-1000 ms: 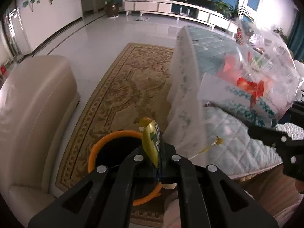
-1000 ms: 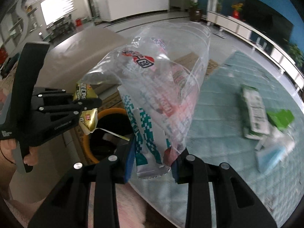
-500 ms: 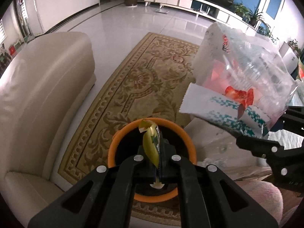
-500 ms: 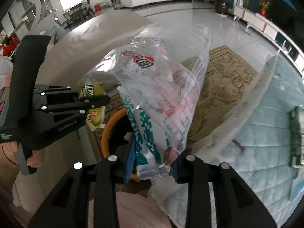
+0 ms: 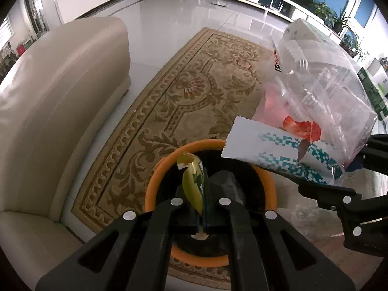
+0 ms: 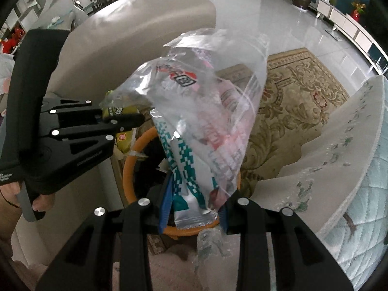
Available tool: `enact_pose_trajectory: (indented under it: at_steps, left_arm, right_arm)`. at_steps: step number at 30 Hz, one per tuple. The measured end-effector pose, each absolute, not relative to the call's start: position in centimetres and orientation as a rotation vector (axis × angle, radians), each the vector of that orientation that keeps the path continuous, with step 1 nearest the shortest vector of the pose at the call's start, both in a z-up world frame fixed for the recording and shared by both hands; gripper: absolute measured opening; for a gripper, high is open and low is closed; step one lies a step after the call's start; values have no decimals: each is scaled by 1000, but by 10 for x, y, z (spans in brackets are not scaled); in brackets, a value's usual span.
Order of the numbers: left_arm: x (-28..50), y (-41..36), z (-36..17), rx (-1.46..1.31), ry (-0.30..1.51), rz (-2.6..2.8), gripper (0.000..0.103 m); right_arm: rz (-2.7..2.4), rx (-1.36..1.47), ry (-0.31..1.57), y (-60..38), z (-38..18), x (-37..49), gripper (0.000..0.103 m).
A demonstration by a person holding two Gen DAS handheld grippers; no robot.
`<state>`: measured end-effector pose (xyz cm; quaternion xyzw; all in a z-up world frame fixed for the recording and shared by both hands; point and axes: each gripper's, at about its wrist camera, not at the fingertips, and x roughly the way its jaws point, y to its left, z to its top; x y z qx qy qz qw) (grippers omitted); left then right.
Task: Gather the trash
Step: 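Open both grippers to drop the wrapper and bag into the bin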
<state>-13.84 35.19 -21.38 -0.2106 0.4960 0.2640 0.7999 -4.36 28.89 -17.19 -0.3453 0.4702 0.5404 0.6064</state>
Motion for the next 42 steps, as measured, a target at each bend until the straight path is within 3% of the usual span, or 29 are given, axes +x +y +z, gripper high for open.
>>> enact_pose_trajectory:
  at_steps: [31,34,36,38,42]
  left_arm:
    - [-141,369,-278,-518,1150,596,6]
    - [-140,369,-278,-509,1151,604,20]
    - [-141,369,-277,-502,1148,614,40]
    - [-143,370,-276,-501,1134,627,54]
    - [-145,373,-276,-504,1130,638,59]
  right_arm:
    - [1183,-1103,1217,334,-245,-62,35]
    - [1167,-1084,1224,335,-243,-62,44]
    - [1161,-1084,1223,335,-243,-63,45]
    - [1151,-1087,1217,336,-243,-63,60]
    - [1150,-1089,1220,337,-246,-62,64]
